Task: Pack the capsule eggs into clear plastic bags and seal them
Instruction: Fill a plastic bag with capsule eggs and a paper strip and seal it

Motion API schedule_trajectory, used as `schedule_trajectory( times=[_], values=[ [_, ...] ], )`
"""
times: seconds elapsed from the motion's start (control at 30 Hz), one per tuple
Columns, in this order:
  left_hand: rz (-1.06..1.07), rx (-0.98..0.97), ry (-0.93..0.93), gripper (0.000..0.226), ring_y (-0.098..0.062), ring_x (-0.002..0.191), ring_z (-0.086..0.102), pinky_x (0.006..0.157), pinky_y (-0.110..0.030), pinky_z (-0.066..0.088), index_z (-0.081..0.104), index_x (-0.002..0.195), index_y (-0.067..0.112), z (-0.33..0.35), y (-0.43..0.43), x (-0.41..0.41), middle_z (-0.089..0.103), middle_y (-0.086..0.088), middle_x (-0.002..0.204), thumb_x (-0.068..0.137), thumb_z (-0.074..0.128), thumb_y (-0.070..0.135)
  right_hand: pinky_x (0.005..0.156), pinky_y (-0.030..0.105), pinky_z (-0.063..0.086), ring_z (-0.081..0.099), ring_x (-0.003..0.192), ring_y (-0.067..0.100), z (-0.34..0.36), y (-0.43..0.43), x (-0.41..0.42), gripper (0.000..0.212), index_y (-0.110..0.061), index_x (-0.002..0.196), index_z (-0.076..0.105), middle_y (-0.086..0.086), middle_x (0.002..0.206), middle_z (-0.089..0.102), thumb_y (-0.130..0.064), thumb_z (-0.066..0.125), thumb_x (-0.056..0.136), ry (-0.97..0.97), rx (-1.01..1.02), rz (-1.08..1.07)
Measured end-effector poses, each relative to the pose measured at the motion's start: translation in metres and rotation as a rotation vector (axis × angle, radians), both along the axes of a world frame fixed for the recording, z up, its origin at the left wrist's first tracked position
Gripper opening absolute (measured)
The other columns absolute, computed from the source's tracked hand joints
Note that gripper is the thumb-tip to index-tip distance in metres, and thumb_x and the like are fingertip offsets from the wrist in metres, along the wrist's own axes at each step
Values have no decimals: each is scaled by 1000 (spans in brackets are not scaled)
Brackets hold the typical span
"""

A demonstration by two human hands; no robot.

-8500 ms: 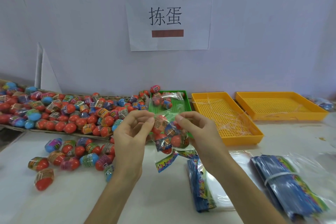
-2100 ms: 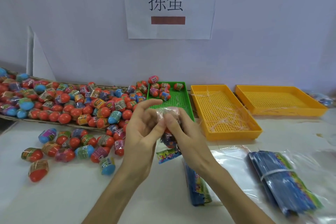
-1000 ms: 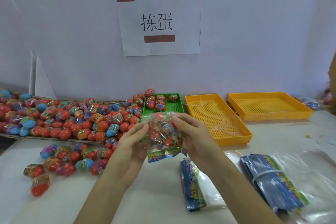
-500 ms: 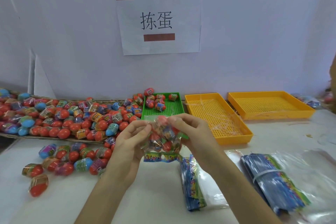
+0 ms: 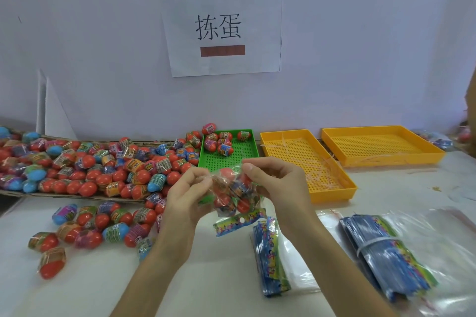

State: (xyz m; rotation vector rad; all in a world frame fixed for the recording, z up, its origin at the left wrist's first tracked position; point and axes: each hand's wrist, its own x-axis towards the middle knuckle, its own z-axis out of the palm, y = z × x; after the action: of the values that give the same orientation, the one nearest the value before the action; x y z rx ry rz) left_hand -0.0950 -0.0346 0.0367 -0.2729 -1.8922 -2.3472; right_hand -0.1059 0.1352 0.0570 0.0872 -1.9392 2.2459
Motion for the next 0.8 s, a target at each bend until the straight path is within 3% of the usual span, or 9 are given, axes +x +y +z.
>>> schedule_trajectory(
  times=[0.07, 0.17, 0.3, 0.4, 0.5, 0.57, 0.63, 0.7, 0.8],
  values=[
    [64, -90, 47, 21, -23, 82, 66, 73, -39, 59, 66, 89, 19, 1, 3, 0, 68, -6, 85, 92, 69, 39, 74, 29, 57, 71, 86, 13, 2, 2, 0, 8, -24, 78, 81, -2, 82, 76, -18, 80, 83, 15, 10, -8],
    [164, -110, 58, 16, -13, 73, 69, 63, -25, 57, 68, 73, 25, 2, 6, 1, 72, 0, 77, 82, 68, 39, 76, 28, 55, 71, 80, 12, 2, 1, -1, 5, -23, 77, 81, 0, 79, 76, -22, 81, 82, 6, -29, -28],
    [178, -95, 32, 14, -19, 72, 72, 57, -29, 59, 72, 73, 26, 1, 6, 1, 74, -3, 80, 82, 66, 33, 70, 28, 55, 70, 75, 11, 1, -3, -1, 5, -22, 75, 80, 1, 78, 75, -26, 81, 78, -20, -127, -22],
    [183, -113, 61, 14, -21, 72, 73, 56, -29, 59, 73, 74, 28, 2, 6, 3, 75, -4, 80, 84, 65, 33, 65, 22, 54, 69, 72, 10, 0, -2, -2, 20, -21, 74, 78, 0, 77, 73, -40, 77, 71, -51, -169, 0],
    [209, -121, 67, 15, -16, 66, 71, 53, -25, 57, 73, 75, 27, 3, 3, 3, 74, -2, 76, 85, 64, 32, 71, 28, 52, 69, 81, 10, 3, 10, -7, 35, -22, 91, 76, -2, 87, 73, -52, 72, 75, -90, -239, 55],
    [203, -121, 54, 14, -16, 66, 70, 54, -24, 57, 73, 74, 28, 4, -1, 2, 73, -2, 75, 85, 64, 32, 74, 26, 53, 70, 92, 9, 6, 19, -9, 48, -27, 110, 72, -7, 102, 73, -61, 72, 77, -58, -89, 149],
    [155, -130, 44, 13, -17, 66, 70, 55, -25, 57, 74, 75, 26, 6, -3, 1, 73, -2, 76, 83, 66, 33, 73, 24, 56, 71, 95, 12, 5, 20, -8, 43, -31, 113, 71, -8, 107, 73, -56, 73, 78, -34, 119, 298],
    [122, -109, 17, 14, -15, 65, 69, 55, -25, 57, 74, 76, 25, 6, -3, 1, 71, -3, 75, 82, 66, 34, 67, 22, 56, 73, 87, 14, 2, 15, -5, 21, -30, 103, 75, -4, 98, 76, -38, 77, 84, -6, 252, 383],
    [181, 20, -44, 19, -13, 68, 68, 57, -27, 59, 74, 87, 18, 4, -5, -2, 72, -2, 81, 91, 60, 31, 61, 21, 54, 74, 83, 16, 2, 17, -6, 9, -24, 96, 77, 1, 89, 77, -20, 76, 88, 84, 172, 307]
  ],
)
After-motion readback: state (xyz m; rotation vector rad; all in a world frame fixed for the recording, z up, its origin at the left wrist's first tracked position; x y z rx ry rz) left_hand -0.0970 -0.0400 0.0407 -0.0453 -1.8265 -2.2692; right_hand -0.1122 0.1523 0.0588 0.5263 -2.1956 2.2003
